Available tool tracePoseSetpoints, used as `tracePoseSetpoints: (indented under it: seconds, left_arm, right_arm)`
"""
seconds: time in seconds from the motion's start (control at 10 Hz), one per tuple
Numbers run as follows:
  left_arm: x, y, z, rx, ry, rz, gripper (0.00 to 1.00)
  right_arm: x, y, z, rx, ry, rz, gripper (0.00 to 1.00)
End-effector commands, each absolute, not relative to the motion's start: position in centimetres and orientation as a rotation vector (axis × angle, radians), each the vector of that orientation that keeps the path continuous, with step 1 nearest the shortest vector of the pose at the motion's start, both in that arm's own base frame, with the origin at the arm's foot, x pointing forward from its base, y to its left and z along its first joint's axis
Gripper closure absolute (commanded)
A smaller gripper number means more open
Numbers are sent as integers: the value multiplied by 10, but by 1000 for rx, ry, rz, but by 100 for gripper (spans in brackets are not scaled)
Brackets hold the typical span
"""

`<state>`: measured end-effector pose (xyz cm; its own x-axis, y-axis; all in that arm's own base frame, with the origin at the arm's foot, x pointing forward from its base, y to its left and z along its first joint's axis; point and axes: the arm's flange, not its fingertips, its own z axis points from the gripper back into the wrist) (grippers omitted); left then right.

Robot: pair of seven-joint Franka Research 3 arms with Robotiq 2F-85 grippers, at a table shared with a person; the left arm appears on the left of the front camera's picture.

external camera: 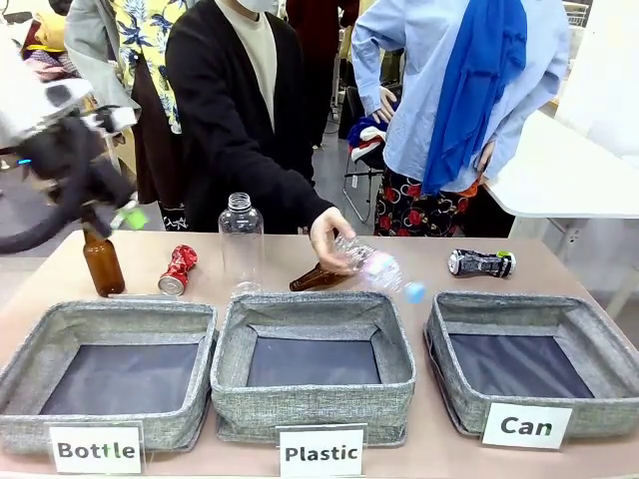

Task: Sort the can waste into the basket.
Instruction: Pick up the can waste from the table and place it in the right Fabric basket.

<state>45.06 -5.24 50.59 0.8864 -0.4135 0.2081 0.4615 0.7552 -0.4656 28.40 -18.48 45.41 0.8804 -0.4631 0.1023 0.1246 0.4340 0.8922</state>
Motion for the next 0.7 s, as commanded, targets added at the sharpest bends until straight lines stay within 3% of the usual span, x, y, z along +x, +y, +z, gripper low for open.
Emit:
tracePoseSetpoints:
  seconds: [0.0, 0.3, 0.6]
  left_arm:
    - [372, -2, 506, -576, -89, -558, 0]
    - [356, 37, 495, -665, -75, -503, 0]
    - [412, 0, 498, -594, -47, -481, 0]
  right_arm:
    - [286, -186, 454, 1083, -385, -353, 0]
    - [286, -186, 454, 1083, -385, -353, 0]
    - [286, -186, 454, 1083, -385, -353, 0]
